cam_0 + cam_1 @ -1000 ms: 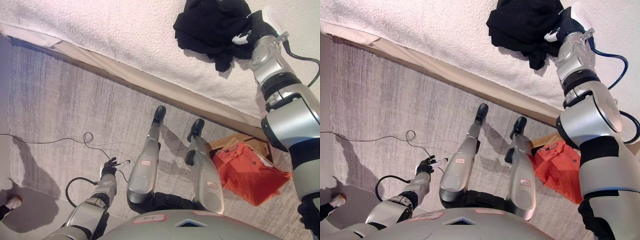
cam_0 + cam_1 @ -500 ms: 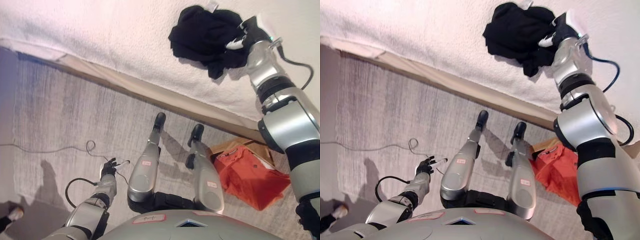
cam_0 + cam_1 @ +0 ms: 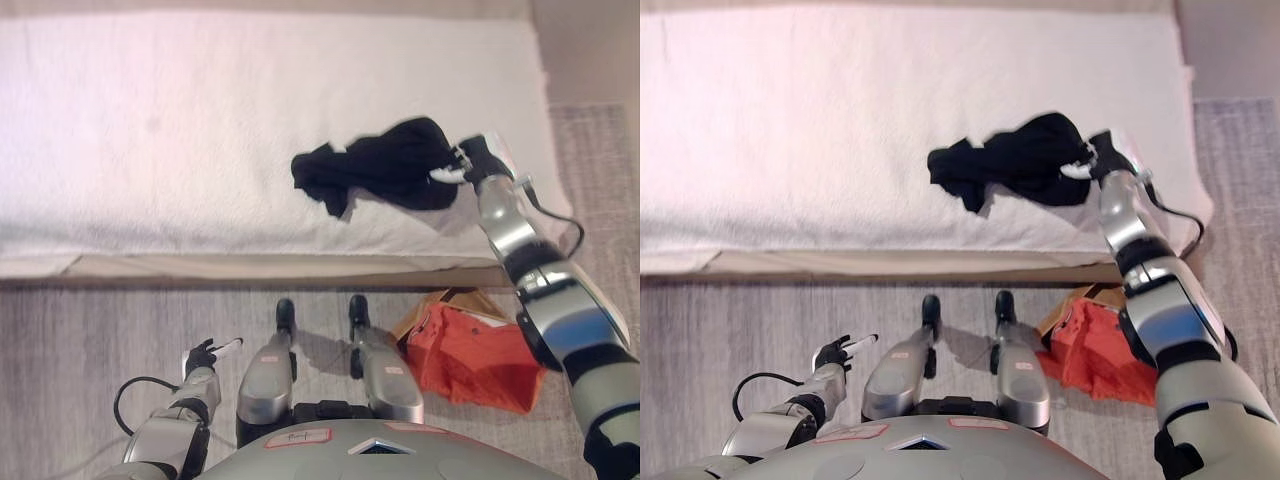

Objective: Put the clothes on the bed into the basket.

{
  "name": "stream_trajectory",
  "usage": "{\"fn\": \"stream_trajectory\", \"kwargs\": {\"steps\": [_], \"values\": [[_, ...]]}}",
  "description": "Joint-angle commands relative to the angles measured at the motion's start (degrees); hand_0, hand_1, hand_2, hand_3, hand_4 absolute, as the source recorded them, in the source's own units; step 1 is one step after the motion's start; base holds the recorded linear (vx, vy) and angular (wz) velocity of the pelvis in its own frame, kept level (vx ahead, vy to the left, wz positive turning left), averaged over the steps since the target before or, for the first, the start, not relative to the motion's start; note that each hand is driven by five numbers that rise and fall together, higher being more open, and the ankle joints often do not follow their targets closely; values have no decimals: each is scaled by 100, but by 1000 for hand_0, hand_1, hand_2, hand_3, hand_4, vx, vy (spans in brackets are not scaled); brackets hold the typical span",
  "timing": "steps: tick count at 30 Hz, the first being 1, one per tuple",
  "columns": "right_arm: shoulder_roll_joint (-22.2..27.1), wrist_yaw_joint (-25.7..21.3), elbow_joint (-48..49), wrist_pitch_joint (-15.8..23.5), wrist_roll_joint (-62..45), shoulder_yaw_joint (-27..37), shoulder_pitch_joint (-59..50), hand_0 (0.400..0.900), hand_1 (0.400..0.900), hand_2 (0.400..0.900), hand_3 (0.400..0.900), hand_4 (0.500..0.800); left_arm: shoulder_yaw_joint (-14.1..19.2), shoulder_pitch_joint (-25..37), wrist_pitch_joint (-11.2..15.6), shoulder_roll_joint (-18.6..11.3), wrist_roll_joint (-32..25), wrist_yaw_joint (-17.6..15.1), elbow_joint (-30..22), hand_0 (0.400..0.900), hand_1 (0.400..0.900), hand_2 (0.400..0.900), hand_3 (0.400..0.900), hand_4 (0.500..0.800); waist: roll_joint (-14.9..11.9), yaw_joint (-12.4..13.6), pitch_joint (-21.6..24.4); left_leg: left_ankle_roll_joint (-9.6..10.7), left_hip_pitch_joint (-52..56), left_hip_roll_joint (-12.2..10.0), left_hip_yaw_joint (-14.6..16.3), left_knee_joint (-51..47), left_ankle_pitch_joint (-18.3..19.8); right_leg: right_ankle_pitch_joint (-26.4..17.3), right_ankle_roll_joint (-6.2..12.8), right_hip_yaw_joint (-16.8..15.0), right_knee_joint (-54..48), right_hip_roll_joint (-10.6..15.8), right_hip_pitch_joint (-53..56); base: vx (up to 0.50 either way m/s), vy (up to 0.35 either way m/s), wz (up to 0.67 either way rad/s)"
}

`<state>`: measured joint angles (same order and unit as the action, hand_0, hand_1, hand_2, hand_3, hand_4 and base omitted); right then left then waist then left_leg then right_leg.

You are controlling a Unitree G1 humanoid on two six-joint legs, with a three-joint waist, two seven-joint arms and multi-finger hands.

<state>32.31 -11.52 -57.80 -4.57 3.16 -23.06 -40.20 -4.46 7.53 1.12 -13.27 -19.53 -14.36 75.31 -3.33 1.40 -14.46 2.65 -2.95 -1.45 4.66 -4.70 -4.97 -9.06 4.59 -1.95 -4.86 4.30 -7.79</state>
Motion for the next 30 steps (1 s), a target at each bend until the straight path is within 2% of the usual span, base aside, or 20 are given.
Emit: {"fn": "stream_trajectory", "kwargs": {"steps": [1,6,15,24,30], "values": [[964,-103,154,173,228,215,185,400,400,400,400,500,-25,-291,-106,-65,406,-5,544,900,900,900,900,800,67,-204,611,132,14,-149,2,-30,204,208,391,-19,351,244,-5,74,0,-40],[1297,-16,-105,129,255,748,912,400,400,400,400,500,-82,-289,-158,-78,596,105,507,900,900,900,900,800,84,-433,851,117,259,-170,192,-30,315,235,429,-173,354,207,135,63,7,-28],[1595,50,-697,116,178,1673,2076,400,400,400,400,500,-124,-299,-208,-85,809,176,549,900,900,900,900,800,116,-765,1031,102,501,-184,396,-30,448,233,474,-349,315,172,265,25,1,-17],[1683,24,-1080,148,-8,2452,2986,400,400,400,400,500,-193,-244,-235,-105,931,185,545,900,900,900,900,800,109,-984,1057,106,639,-221,478,-30,514,287,453,-446,330,115,337,15,-3,-7],[1700,89,-1426,157,-71,2751,3396,400,400,400,400,500,-276,-204,-264,-116,1045,190,544,900,900,900,900,800,64,-1051,1083,110,717,-238,492,-30,554,322,448,-456,321,103,409,0,0,0]]}}
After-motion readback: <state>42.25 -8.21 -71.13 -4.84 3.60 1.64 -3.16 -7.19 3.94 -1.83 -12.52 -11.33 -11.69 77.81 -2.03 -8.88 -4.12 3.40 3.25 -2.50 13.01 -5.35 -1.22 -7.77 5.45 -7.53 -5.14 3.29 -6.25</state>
